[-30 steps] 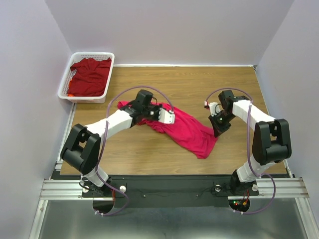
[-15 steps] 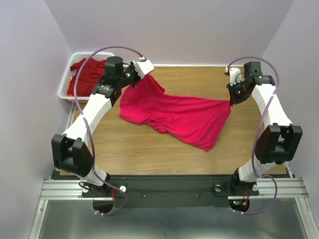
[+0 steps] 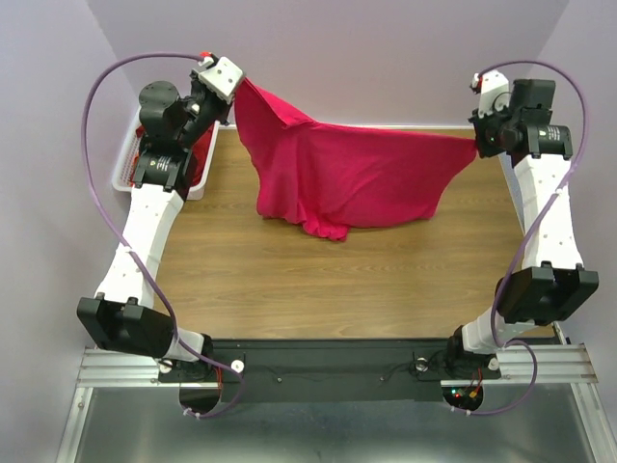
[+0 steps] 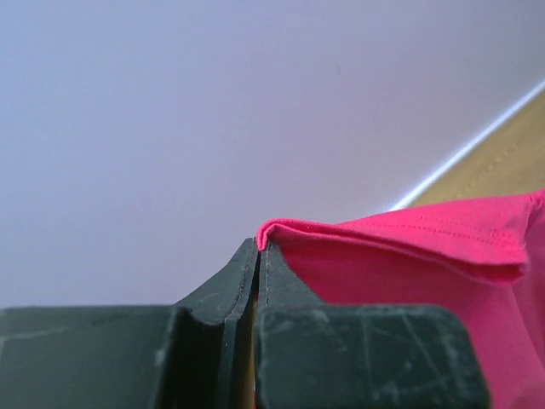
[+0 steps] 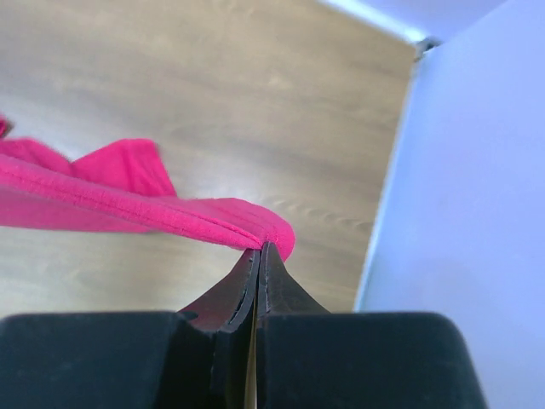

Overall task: Fold and stack the t-shirts
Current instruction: Flatten the tshirt out

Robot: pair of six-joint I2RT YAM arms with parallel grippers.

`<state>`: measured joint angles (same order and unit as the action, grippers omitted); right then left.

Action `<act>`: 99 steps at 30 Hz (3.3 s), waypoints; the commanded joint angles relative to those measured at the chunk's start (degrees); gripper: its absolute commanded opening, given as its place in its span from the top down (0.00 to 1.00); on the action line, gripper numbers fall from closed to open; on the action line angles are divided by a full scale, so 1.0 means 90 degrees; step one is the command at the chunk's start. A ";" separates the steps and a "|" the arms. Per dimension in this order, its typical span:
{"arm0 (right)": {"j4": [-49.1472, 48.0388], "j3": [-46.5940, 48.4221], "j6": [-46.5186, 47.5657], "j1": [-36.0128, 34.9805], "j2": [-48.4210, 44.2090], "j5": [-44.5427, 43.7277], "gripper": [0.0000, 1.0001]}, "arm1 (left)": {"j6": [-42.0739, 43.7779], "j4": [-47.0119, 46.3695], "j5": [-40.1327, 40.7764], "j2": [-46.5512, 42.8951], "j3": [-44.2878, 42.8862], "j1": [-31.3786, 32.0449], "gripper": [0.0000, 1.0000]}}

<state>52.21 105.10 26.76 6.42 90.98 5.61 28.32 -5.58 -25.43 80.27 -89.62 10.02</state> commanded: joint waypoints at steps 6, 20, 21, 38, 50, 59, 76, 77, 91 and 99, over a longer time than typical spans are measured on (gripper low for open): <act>-0.0908 0.1154 -0.0181 0.0059 -0.0324 -0.0867 0.99 | -0.0226 -0.0737 0.0706 -0.0237 -0.0540 -0.0030 1.00; -0.1044 0.1428 -0.0405 0.0059 -0.1776 -0.0789 1.00 | -0.0383 -0.0591 0.1049 -0.2480 0.0124 -0.0029 1.00; -0.1064 0.1370 -0.0434 0.0059 -0.1914 -0.0818 0.99 | -0.0383 -0.0561 0.1000 -0.2648 0.0279 -0.0030 1.00; -0.1386 0.0764 0.0327 0.0059 -0.3450 -0.1297 0.99 | -0.0032 0.1360 0.1097 -0.4447 0.0183 -0.0020 1.00; -0.2264 -0.1920 0.0834 0.0049 -0.2181 -0.0194 1.00 | 0.0242 0.1686 0.0453 -0.3080 0.2133 -0.0020 1.00; -0.3954 -0.3006 0.0620 0.0059 0.0035 -0.0104 0.99 | 0.0086 0.0387 0.1203 -0.0026 0.2188 0.0029 1.00; -0.4424 0.0039 -0.0122 0.0059 0.4109 -0.1218 0.75 | -0.0479 0.1607 0.2219 0.6411 -0.4366 0.0068 0.72; -0.4395 0.0109 -0.0209 0.0059 0.4129 -0.1296 0.60 | -0.0529 0.1655 0.2346 0.6452 -0.4619 0.0078 0.65; -0.0640 -0.1071 0.0189 0.0166 0.1679 0.0595 0.07 | 0.0095 0.3392 0.0005 0.2160 -0.0562 -0.0196 0.26; 0.0821 -0.2653 0.0688 0.0166 0.0986 0.0823 0.34 | 0.1414 0.4195 0.0178 0.0701 0.2310 0.0390 0.38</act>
<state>50.17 86.67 30.37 7.57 100.29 11.25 34.81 25.78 -23.81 87.11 -77.71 10.46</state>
